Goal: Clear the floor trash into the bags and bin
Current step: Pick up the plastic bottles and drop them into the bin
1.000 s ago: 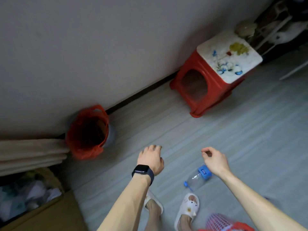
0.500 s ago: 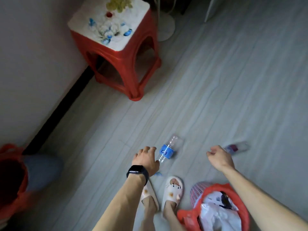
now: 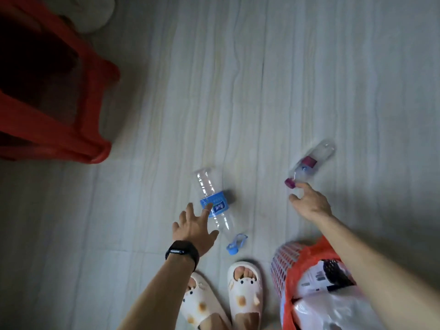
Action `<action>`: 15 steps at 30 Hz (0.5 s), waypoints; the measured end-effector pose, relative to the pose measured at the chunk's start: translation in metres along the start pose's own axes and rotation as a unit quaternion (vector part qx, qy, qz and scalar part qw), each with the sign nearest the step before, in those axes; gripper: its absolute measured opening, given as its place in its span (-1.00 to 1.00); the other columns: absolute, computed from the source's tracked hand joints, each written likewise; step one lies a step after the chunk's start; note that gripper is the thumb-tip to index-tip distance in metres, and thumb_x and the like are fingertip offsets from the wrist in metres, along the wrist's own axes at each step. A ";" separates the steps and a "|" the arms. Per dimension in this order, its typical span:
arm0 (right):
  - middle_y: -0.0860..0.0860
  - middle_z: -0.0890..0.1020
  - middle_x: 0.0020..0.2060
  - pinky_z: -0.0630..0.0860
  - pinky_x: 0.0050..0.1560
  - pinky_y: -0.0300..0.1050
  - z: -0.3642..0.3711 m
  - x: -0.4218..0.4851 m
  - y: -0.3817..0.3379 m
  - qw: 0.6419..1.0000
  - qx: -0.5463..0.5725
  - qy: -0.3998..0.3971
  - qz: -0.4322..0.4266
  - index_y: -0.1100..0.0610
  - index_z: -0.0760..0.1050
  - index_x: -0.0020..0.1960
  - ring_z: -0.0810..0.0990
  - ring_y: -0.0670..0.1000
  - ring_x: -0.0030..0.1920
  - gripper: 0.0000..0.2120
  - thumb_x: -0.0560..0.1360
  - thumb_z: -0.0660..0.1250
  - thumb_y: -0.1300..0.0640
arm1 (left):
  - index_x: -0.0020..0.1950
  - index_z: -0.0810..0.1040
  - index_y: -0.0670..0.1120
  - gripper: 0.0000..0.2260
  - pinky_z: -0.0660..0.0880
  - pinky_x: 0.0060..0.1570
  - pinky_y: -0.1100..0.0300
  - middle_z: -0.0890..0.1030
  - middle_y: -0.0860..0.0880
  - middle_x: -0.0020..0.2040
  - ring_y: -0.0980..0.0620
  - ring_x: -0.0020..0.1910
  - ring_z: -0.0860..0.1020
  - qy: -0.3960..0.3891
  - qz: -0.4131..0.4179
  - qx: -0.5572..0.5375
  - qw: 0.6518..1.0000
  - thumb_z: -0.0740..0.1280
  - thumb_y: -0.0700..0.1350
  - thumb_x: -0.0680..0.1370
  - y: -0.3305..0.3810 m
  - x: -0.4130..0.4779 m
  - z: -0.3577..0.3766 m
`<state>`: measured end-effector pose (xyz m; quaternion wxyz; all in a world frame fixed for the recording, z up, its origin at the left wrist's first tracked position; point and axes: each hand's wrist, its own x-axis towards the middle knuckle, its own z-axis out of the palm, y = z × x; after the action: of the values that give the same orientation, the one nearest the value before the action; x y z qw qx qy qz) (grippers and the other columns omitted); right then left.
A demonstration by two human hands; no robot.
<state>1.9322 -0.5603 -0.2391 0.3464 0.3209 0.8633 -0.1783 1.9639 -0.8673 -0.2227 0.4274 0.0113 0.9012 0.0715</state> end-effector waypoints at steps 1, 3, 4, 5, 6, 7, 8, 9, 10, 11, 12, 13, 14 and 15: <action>0.19 0.58 0.20 0.45 0.21 -0.03 0.008 0.014 0.004 1.000 -0.001 -0.012 -0.003 -0.12 0.29 0.45 0.53 0.21 0.24 -0.55 0.57 0.21 -0.06 | 0.56 -0.08 0.22 -0.31 0.13 0.44 -0.14 -0.06 -0.15 0.58 -0.20 0.54 0.03 0.009 0.031 0.053 0.998 0.26 0.17 0.56 0.001 0.009 0.011; 0.19 0.57 0.23 0.46 0.21 -0.05 0.028 0.046 0.013 1.000 0.007 -0.020 -0.001 -0.17 0.23 0.47 0.53 0.20 0.22 -0.53 0.58 0.20 -0.03 | 0.57 -0.20 0.17 -0.28 -0.17 0.47 -0.23 -0.26 -0.18 0.57 -0.22 0.55 -0.22 0.046 0.132 0.186 0.973 0.22 -0.04 0.60 0.006 0.033 0.034; 0.17 0.55 0.27 0.45 0.22 -0.06 0.036 0.060 0.015 1.000 0.011 -0.027 -0.005 -0.18 0.20 0.49 0.52 0.20 0.24 -0.50 0.58 0.20 -0.04 | 0.57 -0.24 0.14 -0.28 -0.31 0.43 -0.24 -0.32 -0.18 0.56 -0.21 0.54 -0.29 0.056 0.189 0.236 0.951 0.18 -0.14 0.60 0.006 0.044 0.041; 0.13 0.52 0.32 0.41 0.27 -0.07 0.045 0.074 0.019 0.999 0.018 -0.029 -0.006 -0.18 0.14 0.53 0.49 0.19 0.28 -0.45 0.58 0.21 -0.04 | 0.58 -0.25 0.12 -0.28 -0.42 0.37 -0.24 -0.36 -0.16 0.56 -0.19 0.54 -0.32 0.060 0.239 0.274 0.930 0.15 -0.21 0.60 0.008 0.057 0.049; 0.06 0.50 0.35 0.36 0.32 -0.09 0.052 0.088 0.020 0.999 0.026 -0.029 -0.012 -0.16 0.09 0.56 0.44 0.17 0.33 -0.41 0.58 0.22 -0.05 | 0.58 -0.24 0.10 -0.28 -0.49 0.32 -0.23 -0.37 -0.15 0.55 -0.19 0.54 -0.31 0.064 0.273 0.306 0.910 0.14 -0.24 0.60 0.010 0.070 0.055; -0.02 0.50 0.36 0.31 0.35 -0.11 0.057 0.100 0.021 0.999 0.032 -0.030 -0.017 -0.13 0.07 0.57 0.42 0.13 0.37 -0.38 0.58 0.23 -0.05 | 0.58 -0.23 0.10 -0.28 -0.52 0.28 -0.23 -0.37 -0.15 0.55 -0.19 0.54 -0.30 0.069 0.291 0.330 0.895 0.15 -0.25 0.60 0.013 0.081 0.060; -0.08 0.51 0.35 0.28 0.38 -0.12 0.061 0.111 0.021 0.999 0.036 -0.029 -0.021 -0.10 0.08 0.58 0.42 0.09 0.37 -0.37 0.57 0.24 -0.04 | 0.58 -0.21 0.10 -0.28 -0.53 0.27 -0.24 -0.35 -0.15 0.56 -0.19 0.54 -0.29 0.075 0.294 0.346 0.888 0.16 -0.25 0.60 0.015 0.090 0.063; -0.12 0.52 0.32 0.27 0.41 -0.12 0.069 0.121 0.023 0.999 0.039 -0.025 -0.020 -0.09 0.10 0.57 0.42 0.06 0.37 -0.37 0.56 0.25 -0.05 | 0.58 -0.19 0.11 -0.28 -0.53 0.27 -0.24 -0.33 -0.16 0.56 -0.19 0.55 -0.28 0.077 0.292 0.363 0.882 0.17 -0.25 0.60 0.016 0.100 0.067; -0.13 0.53 0.31 0.26 0.43 -0.10 0.073 0.129 0.023 0.999 0.039 -0.018 -0.017 -0.09 0.13 0.56 0.43 0.05 0.36 -0.38 0.55 0.26 -0.05 | 0.58 -0.18 0.12 -0.28 -0.51 0.28 -0.26 -0.30 -0.16 0.57 -0.19 0.55 -0.28 0.075 0.287 0.378 0.877 0.18 -0.24 0.59 0.017 0.106 0.069; -0.12 0.53 0.29 0.26 0.43 -0.09 0.078 0.133 0.024 0.999 0.047 -0.007 -0.011 -0.09 0.17 0.54 0.43 0.05 0.36 -0.39 0.54 0.27 -0.05 | 0.58 -0.17 0.12 -0.27 -0.48 0.30 -0.27 -0.27 -0.17 0.58 -0.19 0.55 -0.27 0.075 0.286 0.384 0.875 0.20 -0.24 0.59 0.017 0.111 0.071; -0.10 0.53 0.27 0.27 0.41 -0.11 0.084 0.134 0.024 0.998 0.060 0.006 -0.006 -0.09 0.22 0.52 0.44 0.06 0.34 -0.43 0.54 0.28 -0.04 | 0.58 -0.16 0.11 -0.28 -0.44 0.33 -0.28 -0.24 -0.17 0.58 -0.20 0.55 -0.25 0.073 0.289 0.391 0.871 0.21 -0.23 0.59 0.016 0.115 0.071; -0.06 0.55 0.23 0.30 0.36 -0.14 0.090 0.133 0.025 0.997 0.074 0.022 -0.004 -0.07 0.29 0.47 0.45 0.08 0.30 -0.48 0.53 0.28 -0.01 | 0.58 -0.14 0.09 -0.31 -0.40 0.36 -0.29 -0.20 -0.18 0.59 -0.20 0.56 -0.22 0.068 0.299 0.394 0.866 0.20 -0.22 0.61 0.014 0.116 0.069; -0.04 0.57 0.16 0.33 0.28 -0.15 0.096 0.130 0.027 0.996 0.081 0.038 -0.006 -0.05 0.36 0.42 0.46 0.09 0.26 -0.54 0.53 0.29 0.00 | 0.58 -0.11 0.07 -0.35 -0.37 0.38 -0.30 -0.17 -0.18 0.59 -0.21 0.56 -0.19 0.064 0.309 0.390 0.865 0.18 -0.21 0.62 0.011 0.117 0.067; -0.04 0.57 0.08 0.36 0.22 -0.15 0.098 0.121 0.026 0.995 0.087 0.054 -0.014 -0.04 0.41 0.36 0.48 0.11 0.23 -0.59 0.52 0.31 0.01 | 0.58 -0.09 0.04 -0.38 -0.34 0.40 -0.31 -0.13 -0.19 0.59 -0.21 0.56 -0.16 0.061 0.317 0.385 0.864 0.16 -0.21 0.63 0.008 0.117 0.061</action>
<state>1.9299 -0.5415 -0.3960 0.2673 0.3470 0.8663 -0.2399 1.9369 -0.8429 -0.3499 0.2870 0.4559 0.8292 -0.1493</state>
